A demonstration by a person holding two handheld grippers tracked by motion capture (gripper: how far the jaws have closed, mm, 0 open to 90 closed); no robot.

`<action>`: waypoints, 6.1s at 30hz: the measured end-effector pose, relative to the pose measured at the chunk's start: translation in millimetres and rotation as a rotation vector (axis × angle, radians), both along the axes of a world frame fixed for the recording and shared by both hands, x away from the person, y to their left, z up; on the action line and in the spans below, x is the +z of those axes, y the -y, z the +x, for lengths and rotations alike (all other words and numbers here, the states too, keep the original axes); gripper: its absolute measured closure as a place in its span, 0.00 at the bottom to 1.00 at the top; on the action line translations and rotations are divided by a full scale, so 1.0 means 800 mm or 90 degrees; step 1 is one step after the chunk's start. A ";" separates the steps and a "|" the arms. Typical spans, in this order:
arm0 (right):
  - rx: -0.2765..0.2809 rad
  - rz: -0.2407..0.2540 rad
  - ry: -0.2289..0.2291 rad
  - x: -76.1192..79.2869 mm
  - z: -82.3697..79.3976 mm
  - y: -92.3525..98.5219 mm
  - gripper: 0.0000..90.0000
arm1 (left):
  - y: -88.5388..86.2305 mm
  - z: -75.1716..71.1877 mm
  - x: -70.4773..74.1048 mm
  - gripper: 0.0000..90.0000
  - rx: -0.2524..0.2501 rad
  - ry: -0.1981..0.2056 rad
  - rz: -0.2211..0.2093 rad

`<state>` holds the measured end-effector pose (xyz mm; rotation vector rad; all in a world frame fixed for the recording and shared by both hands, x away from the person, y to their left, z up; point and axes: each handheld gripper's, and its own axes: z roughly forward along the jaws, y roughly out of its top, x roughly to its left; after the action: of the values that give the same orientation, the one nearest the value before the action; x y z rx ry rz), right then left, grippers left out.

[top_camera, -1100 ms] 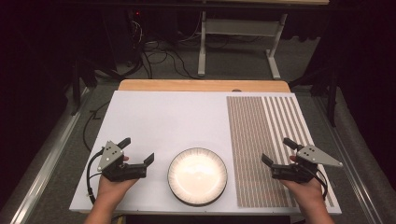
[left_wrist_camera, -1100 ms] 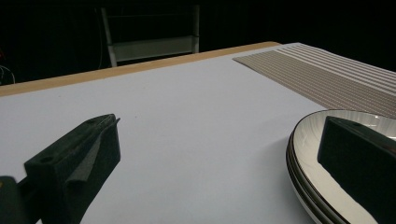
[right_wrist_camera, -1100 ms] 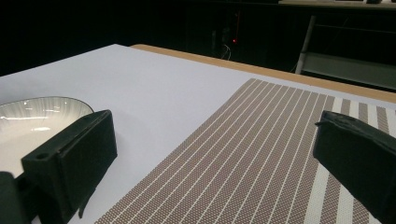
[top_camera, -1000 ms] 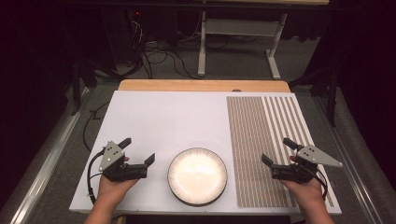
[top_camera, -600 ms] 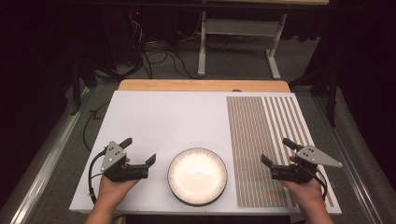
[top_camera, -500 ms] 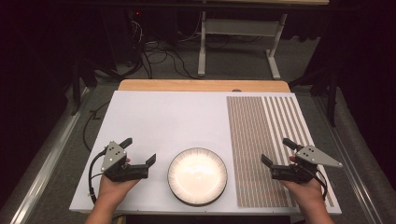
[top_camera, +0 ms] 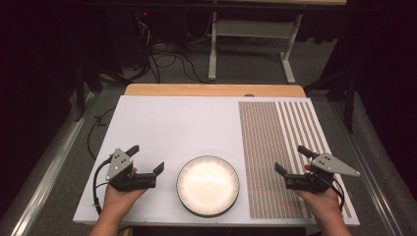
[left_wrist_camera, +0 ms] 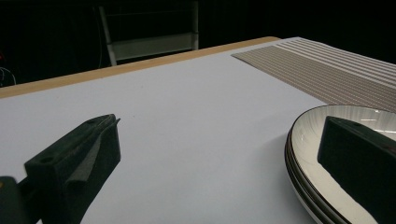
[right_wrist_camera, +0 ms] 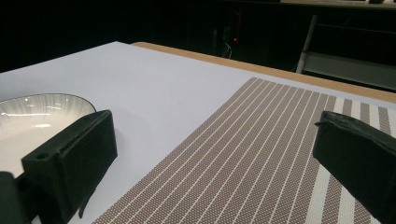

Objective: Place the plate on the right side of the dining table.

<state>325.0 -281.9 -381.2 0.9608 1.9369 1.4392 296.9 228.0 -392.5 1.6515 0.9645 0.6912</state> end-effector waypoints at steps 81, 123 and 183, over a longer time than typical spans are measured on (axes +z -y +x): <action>0.169 -0.080 -0.055 0.011 -0.011 -0.148 0.47 | 0.013 0.000 -0.003 0.00 -0.028 -0.003 0.006; 0.200 -0.154 -0.148 -0.012 -0.015 -0.133 1.00 | 0.013 -0.001 -0.002 0.00 -0.029 -0.001 0.001; 0.213 -0.217 -0.163 -0.020 -0.019 -0.139 1.00 | 0.015 0.000 -0.004 0.00 -0.038 -0.005 0.000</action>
<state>310.1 -170.4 -397.1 0.7141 2.5276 1.1335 297.1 216.2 -395.4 1.6777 0.9174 0.6460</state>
